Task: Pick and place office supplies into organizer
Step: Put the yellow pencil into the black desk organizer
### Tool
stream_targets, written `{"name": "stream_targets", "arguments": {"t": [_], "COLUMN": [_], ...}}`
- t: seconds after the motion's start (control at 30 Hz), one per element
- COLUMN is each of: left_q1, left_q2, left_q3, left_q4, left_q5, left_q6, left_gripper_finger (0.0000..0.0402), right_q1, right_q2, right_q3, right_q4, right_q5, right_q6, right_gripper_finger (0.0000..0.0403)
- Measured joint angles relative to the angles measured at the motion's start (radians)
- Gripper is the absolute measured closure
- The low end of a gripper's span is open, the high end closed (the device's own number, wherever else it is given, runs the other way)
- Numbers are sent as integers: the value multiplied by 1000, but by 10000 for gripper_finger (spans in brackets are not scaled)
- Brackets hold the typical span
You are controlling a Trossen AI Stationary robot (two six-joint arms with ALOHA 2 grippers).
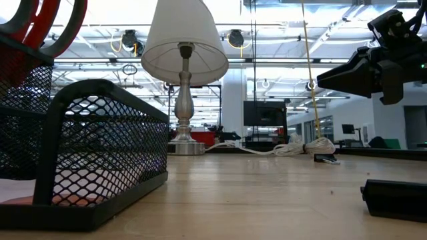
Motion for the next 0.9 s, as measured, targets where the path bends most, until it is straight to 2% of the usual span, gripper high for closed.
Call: {"name": "stream_targets", "arguments": {"t": [0.13,0.23,0.33,0.47,0.57,0.67,0.77,0.9], "left_q1": [15,51,97,190,281,363,391,375], "left_q2": [-36,-50,-51,-54,-64,-71,-80,-78], "left_q3": [0,0,0,1,0,0,0,0], "left_q4": [3,14,14,19,38,75,67,87], "left_q5": [-150,-173,-173,-104,-96,-38,80,108], "left_q6": [32,100,230,395,416,423,392,383], "left_gripper_finger": [355,355,355,355,355,355,355,355], "right_q1": [0,0,0,0,0,0,0,0], "right_q2": [0,0,0,0,0,0,0,0], "right_q3": [0,0,0,0,0,0,0,0], "right_q4": [0,0,0,0,-1,1,0,0], "right_q5": [0,0,0,0,0,0,0,0], "right_q6": [0,0,0,0,0,0,0,0], "right_gripper_finger": [230,228,225,228,230,230,227,225]}}
